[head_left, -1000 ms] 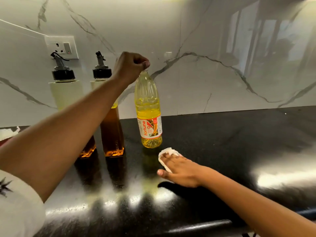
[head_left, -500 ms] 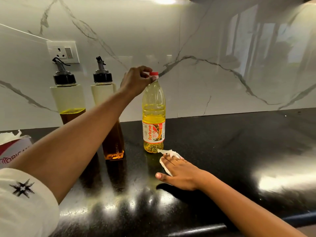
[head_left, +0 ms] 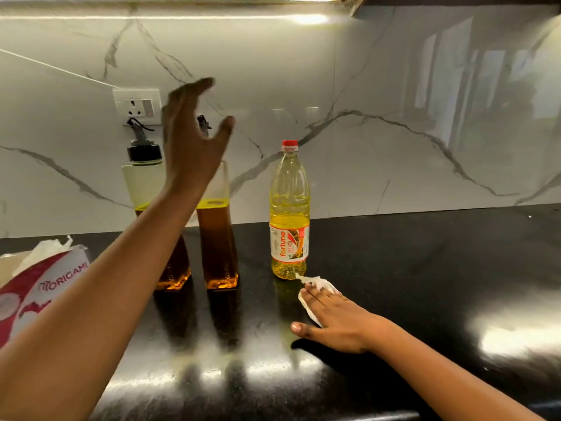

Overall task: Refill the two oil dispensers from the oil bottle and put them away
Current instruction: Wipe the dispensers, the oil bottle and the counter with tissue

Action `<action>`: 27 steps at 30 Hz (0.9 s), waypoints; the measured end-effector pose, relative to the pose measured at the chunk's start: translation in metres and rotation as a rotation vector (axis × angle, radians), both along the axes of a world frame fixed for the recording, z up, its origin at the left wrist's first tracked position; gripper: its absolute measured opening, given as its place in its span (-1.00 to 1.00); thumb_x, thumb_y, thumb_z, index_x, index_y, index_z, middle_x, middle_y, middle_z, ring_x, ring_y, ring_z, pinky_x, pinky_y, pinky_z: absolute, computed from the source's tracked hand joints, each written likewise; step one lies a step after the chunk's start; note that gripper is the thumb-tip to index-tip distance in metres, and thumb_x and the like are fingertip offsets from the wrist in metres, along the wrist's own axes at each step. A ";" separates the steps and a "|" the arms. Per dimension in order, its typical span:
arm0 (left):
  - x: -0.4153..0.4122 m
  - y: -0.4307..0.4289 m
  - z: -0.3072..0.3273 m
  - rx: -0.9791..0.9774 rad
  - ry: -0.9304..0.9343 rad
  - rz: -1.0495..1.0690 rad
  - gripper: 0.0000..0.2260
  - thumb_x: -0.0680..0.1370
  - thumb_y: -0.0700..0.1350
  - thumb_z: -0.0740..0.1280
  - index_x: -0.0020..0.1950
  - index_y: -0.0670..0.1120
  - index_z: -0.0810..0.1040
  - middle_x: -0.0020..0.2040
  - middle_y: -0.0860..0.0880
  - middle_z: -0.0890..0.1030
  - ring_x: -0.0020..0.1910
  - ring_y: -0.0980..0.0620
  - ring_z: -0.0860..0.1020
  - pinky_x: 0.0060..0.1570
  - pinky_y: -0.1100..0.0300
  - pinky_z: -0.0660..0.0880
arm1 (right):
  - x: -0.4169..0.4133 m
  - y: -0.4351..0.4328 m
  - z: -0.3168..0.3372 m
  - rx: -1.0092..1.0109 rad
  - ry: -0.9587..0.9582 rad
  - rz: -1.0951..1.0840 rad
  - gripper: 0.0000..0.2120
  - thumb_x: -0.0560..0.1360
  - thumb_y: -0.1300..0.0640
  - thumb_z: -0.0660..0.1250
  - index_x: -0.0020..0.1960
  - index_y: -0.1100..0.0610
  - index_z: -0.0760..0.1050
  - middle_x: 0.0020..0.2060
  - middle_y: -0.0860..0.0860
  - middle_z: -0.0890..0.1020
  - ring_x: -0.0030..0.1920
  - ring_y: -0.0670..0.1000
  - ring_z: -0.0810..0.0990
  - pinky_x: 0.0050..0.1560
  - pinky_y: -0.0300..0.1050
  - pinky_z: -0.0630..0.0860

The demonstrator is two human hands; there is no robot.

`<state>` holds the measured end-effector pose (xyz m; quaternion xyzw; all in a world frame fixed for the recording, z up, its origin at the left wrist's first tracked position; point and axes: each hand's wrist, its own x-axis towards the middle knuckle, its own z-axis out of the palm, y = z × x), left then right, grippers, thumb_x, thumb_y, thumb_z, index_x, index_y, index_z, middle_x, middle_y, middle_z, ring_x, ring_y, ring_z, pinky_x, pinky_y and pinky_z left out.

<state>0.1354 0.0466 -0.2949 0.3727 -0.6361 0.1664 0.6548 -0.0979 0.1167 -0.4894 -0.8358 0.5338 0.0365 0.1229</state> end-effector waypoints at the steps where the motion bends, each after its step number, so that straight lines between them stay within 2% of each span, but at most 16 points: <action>1: 0.011 -0.001 0.001 0.082 0.078 -0.012 -0.43 0.47 0.01 0.42 0.44 0.00 0.33 0.40 -0.05 0.38 0.38 -0.01 0.33 0.33 0.14 0.29 | 0.004 0.002 0.001 0.005 0.001 0.007 0.06 0.23 -0.54 -0.25 0.53 0.08 -0.28 0.52 0.02 -0.23 0.51 0.01 -0.25 0.49 -0.04 -0.23; 3: 0.023 -0.014 0.001 0.369 0.206 -0.076 -0.22 0.42 0.06 0.49 0.52 -0.01 0.16 0.48 -0.11 0.29 0.44 -0.06 0.28 0.37 0.08 0.28 | 0.016 0.004 -0.002 0.003 0.003 0.028 0.05 0.26 -0.54 -0.22 0.53 0.09 -0.28 0.52 0.03 -0.24 0.51 0.03 -0.26 0.49 -0.04 -0.24; 5: 0.027 -0.028 -0.004 0.629 0.314 -0.194 -0.11 0.36 0.11 0.53 0.54 -0.02 0.12 0.47 -0.16 0.32 0.39 -0.08 0.35 0.31 0.07 0.32 | 0.032 0.005 -0.005 -0.009 -0.007 0.068 0.05 0.27 -0.56 -0.19 0.53 0.10 -0.28 0.52 0.05 -0.23 0.51 0.03 -0.27 0.48 -0.04 -0.25; 6: 0.027 -0.033 -0.008 0.719 0.376 -0.260 -0.12 0.33 0.13 0.54 0.52 -0.04 0.18 0.43 -0.16 0.38 0.34 -0.08 0.41 0.26 0.05 0.37 | 0.041 0.004 -0.006 -0.017 -0.010 0.093 0.06 0.27 -0.56 -0.19 0.53 0.11 -0.27 0.52 0.06 -0.23 0.51 0.04 -0.27 0.48 -0.04 -0.26; 8: 0.026 -0.040 -0.015 0.794 0.449 -0.341 -0.28 0.32 0.17 0.53 0.38 -0.08 0.42 0.26 -0.11 0.56 0.12 -0.02 0.54 0.02 0.08 0.46 | 0.061 0.003 -0.007 -0.017 -0.009 0.137 0.07 0.28 -0.56 -0.19 0.53 0.13 -0.26 0.52 0.07 -0.22 0.51 0.04 -0.27 0.47 -0.04 -0.27; 10: 0.022 -0.042 -0.021 0.762 0.443 -0.376 -0.44 0.34 0.15 0.52 0.26 -0.07 0.54 0.13 -0.05 0.63 -0.02 0.03 0.57 -0.11 0.09 0.47 | 0.078 0.000 -0.008 -0.018 -0.014 0.145 0.07 0.30 -0.56 -0.17 0.53 0.15 -0.26 0.52 0.09 -0.21 0.51 0.06 -0.26 0.48 -0.01 -0.25; 13: 0.018 -0.042 -0.034 0.705 0.400 -0.447 -0.46 0.34 0.11 0.53 0.23 -0.05 0.50 0.03 0.02 0.62 0.03 0.01 0.58 0.03 0.02 0.51 | 0.102 -0.013 -0.007 -0.037 -0.055 0.100 -0.01 0.41 -0.49 -0.08 0.53 0.19 -0.22 0.53 0.13 -0.16 0.52 0.10 -0.21 0.47 0.01 -0.22; 15: 0.016 -0.040 -0.048 0.636 0.328 -0.392 -0.39 0.29 0.14 0.56 0.23 -0.03 0.45 0.04 -0.01 0.61 0.06 0.00 0.58 0.00 0.13 0.53 | 0.114 -0.026 -0.005 -0.059 -0.053 0.059 -0.01 0.42 -0.49 -0.08 0.53 0.22 -0.19 0.52 0.17 -0.13 0.52 0.13 -0.18 0.48 0.03 -0.20; 19: 0.017 -0.030 -0.056 0.428 0.160 -0.200 -0.39 0.32 0.12 0.55 0.27 -0.06 0.44 0.09 0.00 0.59 -0.03 0.07 0.57 -0.21 0.41 0.46 | 0.135 -0.050 -0.001 -0.069 -0.043 -0.040 0.01 0.42 -0.49 -0.09 0.52 0.28 -0.16 0.52 0.22 -0.10 0.52 0.16 -0.13 0.49 0.06 -0.18; 21: 0.021 -0.020 -0.047 0.360 0.119 -0.172 -0.37 0.31 0.15 0.54 0.27 -0.06 0.44 0.05 0.07 0.56 -0.09 0.12 0.57 -0.23 0.44 0.47 | 0.146 -0.059 0.001 -0.091 -0.038 -0.042 0.01 0.42 -0.50 -0.10 0.52 0.28 -0.13 0.52 0.22 -0.07 0.52 0.15 -0.11 0.50 0.07 -0.17; 23: 0.029 -0.009 -0.031 0.310 0.127 -0.175 -0.39 0.32 0.15 0.53 0.26 -0.06 0.45 0.03 0.10 0.55 -0.12 0.23 0.55 -0.18 0.45 0.48 | 0.156 -0.054 -0.002 -0.123 -0.045 0.065 0.00 0.43 -0.48 -0.10 0.52 0.29 -0.07 0.51 0.25 -0.01 0.52 0.18 -0.07 0.50 0.09 -0.14; 24: 0.034 -0.004 -0.020 0.289 0.139 -0.192 -0.41 0.31 0.15 0.53 0.24 -0.06 0.46 0.03 0.11 0.56 -0.11 0.27 0.55 -0.14 0.41 0.52 | 0.158 -0.047 -0.004 -0.133 -0.053 0.143 -0.01 0.43 -0.48 -0.09 0.52 0.30 -0.05 0.50 0.26 0.01 0.52 0.19 -0.06 0.50 0.10 -0.13; 25: 0.039 0.000 -0.009 0.274 0.155 -0.219 -0.41 0.30 0.17 0.54 0.21 -0.04 0.46 0.02 0.09 0.58 -0.10 0.23 0.58 -0.10 0.28 0.58 | 0.158 -0.039 -0.008 -0.130 -0.061 0.212 -0.02 0.43 -0.48 -0.09 0.52 0.29 -0.06 0.51 0.25 -0.01 0.52 0.18 -0.07 0.50 0.10 -0.13; 27: 0.050 0.010 0.014 0.275 0.200 -0.271 -0.38 0.22 0.26 0.54 0.15 0.00 0.47 -0.01 0.03 0.63 -0.08 0.07 0.64 -0.15 0.04 0.63 | 0.152 -0.031 -0.014 -0.101 -0.067 0.253 -0.04 0.44 -0.47 -0.12 0.53 0.25 -0.13 0.52 0.20 -0.07 0.52 0.14 -0.13 0.50 0.07 -0.16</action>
